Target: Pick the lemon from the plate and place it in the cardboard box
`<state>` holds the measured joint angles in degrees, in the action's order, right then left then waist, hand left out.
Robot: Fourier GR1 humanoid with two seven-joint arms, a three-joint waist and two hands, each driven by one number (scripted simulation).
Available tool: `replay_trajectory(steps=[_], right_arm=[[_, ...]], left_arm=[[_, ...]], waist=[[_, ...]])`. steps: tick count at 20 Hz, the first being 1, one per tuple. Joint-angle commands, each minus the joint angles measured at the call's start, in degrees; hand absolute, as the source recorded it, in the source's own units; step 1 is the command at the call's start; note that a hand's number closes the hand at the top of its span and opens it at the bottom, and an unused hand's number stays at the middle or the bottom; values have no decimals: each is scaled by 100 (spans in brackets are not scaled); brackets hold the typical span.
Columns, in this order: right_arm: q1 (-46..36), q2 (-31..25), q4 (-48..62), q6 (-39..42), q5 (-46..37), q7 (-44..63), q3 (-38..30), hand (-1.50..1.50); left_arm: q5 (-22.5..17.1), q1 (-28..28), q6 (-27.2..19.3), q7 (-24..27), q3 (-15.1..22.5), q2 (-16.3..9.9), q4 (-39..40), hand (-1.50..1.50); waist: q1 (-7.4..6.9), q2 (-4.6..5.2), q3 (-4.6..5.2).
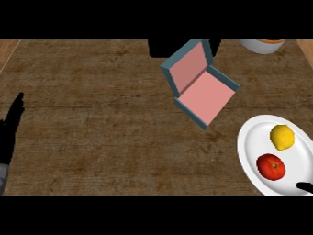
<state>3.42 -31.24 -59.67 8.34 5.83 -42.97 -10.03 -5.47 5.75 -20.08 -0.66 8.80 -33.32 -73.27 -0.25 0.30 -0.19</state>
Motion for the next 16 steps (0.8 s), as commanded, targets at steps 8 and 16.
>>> replay_trajectory(steps=[8,16], right_arm=[[-681,-1517,879,-255,-1861,-4,594,-150],[-1522,-1652,769,319,-2958,1494,1591,-150]], left_arm=[[184,241,34,-148,-50,97,91,0],[182,66,238,-15,-239,-21,-14,0]], waist=[[-44,-4,26],[-100,-21,26]])
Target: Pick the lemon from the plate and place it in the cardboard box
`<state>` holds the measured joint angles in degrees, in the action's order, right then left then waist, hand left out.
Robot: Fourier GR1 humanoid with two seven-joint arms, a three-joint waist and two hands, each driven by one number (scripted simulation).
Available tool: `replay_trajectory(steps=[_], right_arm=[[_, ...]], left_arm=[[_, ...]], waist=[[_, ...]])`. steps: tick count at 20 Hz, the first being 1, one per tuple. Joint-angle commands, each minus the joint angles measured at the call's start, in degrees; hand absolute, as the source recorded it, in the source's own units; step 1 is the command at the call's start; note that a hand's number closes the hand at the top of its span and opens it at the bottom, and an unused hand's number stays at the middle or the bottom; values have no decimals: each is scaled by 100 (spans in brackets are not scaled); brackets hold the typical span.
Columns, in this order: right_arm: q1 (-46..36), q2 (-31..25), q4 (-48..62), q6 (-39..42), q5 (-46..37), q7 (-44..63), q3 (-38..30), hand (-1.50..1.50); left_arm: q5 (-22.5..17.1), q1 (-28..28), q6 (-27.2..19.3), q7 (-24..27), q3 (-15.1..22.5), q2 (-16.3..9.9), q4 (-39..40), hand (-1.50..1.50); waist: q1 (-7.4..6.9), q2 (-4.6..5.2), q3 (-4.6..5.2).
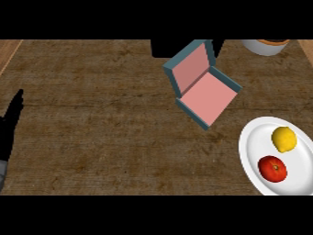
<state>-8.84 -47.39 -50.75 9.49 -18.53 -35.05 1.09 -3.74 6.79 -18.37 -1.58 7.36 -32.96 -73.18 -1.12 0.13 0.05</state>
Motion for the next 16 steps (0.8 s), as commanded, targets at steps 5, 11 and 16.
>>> replay_trajectory(steps=[5,11,16], right_arm=[[-835,261,10,780,-779,1161,616,-150],[-928,457,93,799,-1334,1430,569,-150],[-948,798,-347,921,-1529,1962,474,-150]], left_arm=[[86,-71,171,43,-291,76,51,0],[389,-54,250,-254,-415,283,-185,0],[713,-72,206,-444,-478,541,-384,0]], waist=[[48,-4,-5],[84,-12,-6],[112,-19,-4]])
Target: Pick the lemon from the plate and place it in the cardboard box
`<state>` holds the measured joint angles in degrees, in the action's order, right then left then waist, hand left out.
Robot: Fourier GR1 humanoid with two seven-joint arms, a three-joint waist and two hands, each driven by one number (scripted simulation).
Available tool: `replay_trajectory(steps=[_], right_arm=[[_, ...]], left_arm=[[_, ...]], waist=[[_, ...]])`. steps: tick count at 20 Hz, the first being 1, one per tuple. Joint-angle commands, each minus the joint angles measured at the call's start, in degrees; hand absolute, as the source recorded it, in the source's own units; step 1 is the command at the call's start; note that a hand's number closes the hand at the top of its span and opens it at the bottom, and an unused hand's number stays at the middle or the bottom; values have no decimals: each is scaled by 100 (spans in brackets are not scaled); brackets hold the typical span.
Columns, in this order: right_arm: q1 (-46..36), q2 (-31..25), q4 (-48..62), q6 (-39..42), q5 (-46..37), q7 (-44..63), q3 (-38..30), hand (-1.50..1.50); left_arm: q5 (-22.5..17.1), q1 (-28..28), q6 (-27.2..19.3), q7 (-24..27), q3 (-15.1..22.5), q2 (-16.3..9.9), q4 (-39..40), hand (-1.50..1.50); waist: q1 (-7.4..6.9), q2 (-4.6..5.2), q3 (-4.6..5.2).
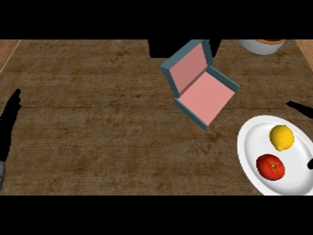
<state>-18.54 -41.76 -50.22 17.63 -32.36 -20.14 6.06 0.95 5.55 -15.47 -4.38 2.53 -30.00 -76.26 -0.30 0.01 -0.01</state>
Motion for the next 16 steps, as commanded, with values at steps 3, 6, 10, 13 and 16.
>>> replay_trajectory(steps=[3,6,10,13,16], right_arm=[[83,74,-474,303,-192,371,-207,-150],[281,317,-464,282,-284,73,-233,-150],[-185,441,550,69,-530,-703,-313,-150],[195,520,-481,368,-377,-351,-393,-150],[532,670,-945,294,-467,-304,-383,-150]], left_arm=[[241,-105,54,-325,-127,268,-358,0],[352,61,347,326,-400,262,442,0],[530,117,278,-80,-395,358,132,0],[405,-12,603,590,-684,344,530,0],[534,104,605,-120,-684,358,21,0]], waist=[[25,-11,1],[44,-4,3],[-6,9,-3],[37,-3,3],[39,-6,1]])
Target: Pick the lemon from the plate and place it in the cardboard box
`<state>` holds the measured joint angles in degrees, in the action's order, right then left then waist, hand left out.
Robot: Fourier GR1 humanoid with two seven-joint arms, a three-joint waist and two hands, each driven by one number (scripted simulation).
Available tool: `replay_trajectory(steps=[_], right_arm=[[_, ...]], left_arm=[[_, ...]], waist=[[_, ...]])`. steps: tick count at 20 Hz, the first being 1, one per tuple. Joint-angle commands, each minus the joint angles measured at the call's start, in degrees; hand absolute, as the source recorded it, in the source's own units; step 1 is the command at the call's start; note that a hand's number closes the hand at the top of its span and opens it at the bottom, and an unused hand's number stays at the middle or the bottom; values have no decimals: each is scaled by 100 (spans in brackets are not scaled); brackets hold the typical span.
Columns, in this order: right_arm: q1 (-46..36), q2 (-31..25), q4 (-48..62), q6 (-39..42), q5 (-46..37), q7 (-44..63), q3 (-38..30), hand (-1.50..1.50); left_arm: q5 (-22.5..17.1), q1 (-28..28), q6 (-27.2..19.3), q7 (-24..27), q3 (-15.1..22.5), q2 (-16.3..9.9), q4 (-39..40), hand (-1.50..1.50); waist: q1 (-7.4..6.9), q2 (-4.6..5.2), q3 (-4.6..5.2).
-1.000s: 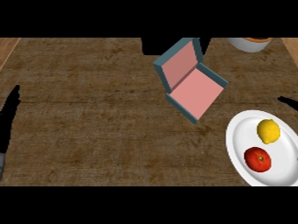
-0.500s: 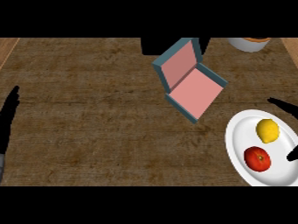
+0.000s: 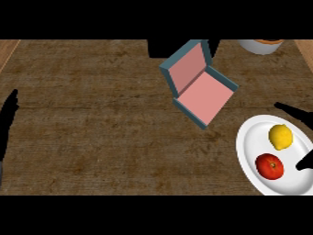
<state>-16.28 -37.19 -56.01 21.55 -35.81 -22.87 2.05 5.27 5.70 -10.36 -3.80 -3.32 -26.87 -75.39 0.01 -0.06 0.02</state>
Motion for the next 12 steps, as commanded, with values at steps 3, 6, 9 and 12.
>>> replay_trajectory(steps=[3,6,9,12], right_arm=[[205,173,-860,456,-108,462,-129,-150],[481,178,-1003,404,-364,778,46,-150],[199,356,-331,175,-660,735,-18,-150],[-130,532,12,321,-802,962,-26,-150]], left_arm=[[269,-106,79,51,-177,208,-55,0],[415,-240,-107,19,25,408,-367,0],[441,-28,121,-384,-98,293,-443,0],[386,-53,216,253,-345,332,111,0]], waist=[[0,1,-1],[-6,-4,-1],[-29,7,-4],[-30,12,-3]])
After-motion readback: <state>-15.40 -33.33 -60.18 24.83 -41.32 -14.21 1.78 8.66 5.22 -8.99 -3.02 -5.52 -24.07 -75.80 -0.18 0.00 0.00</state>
